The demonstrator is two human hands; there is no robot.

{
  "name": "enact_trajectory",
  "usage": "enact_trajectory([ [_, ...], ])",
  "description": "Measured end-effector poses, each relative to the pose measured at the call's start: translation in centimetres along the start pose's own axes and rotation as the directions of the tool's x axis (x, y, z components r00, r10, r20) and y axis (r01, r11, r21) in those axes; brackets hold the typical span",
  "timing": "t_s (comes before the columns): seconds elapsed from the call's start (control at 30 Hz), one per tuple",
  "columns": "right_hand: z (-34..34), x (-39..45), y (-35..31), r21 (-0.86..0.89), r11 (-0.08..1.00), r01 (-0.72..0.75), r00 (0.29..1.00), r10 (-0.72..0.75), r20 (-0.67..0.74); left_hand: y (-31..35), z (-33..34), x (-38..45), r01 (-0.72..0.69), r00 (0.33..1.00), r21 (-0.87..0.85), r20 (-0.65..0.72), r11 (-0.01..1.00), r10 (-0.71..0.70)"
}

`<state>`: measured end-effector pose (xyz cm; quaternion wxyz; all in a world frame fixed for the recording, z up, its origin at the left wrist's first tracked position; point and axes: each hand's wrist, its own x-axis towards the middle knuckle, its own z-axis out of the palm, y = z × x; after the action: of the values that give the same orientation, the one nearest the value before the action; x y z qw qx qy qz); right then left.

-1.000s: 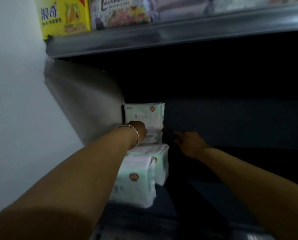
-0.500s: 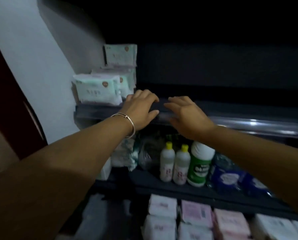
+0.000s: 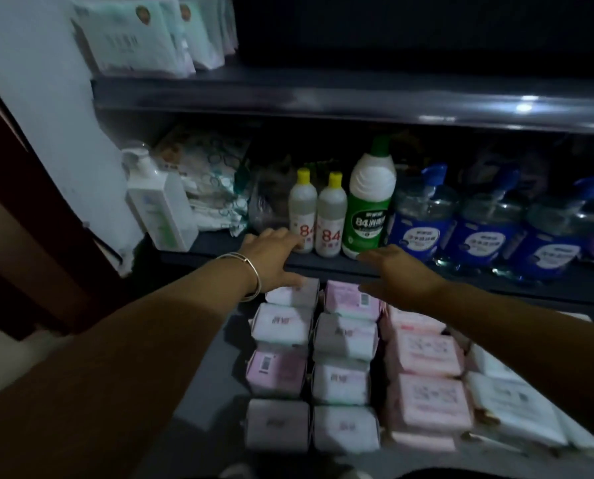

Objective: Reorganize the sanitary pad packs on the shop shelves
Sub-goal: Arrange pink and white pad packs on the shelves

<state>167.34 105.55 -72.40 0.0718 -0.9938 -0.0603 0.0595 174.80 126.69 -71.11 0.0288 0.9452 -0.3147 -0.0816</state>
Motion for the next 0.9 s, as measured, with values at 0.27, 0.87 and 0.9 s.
enact_trajectory([
  [0.27,5.3,1.6,-0.5,-0.026,0.999,0.048,0.983,-0.042,0.177,-1.1,5.4,0.2,0.055,0.985,0.017,0.163,0.998,-0.057],
  [0.87,14.7,1.1,0.8,-0.195,0.980,-0.039,0.987,0.068,0.147,-2.8,14.7,2.1,0.070,0.953,0.259,0.268,0.963,-0.142],
  [0.9,14.8,1.1,0.9,-0.183,0.983,-0.036,0.987,0.063,0.146,-2.7,14.8,2.1,0.068,0.960,0.284,0.243,0.956,-0.141],
])
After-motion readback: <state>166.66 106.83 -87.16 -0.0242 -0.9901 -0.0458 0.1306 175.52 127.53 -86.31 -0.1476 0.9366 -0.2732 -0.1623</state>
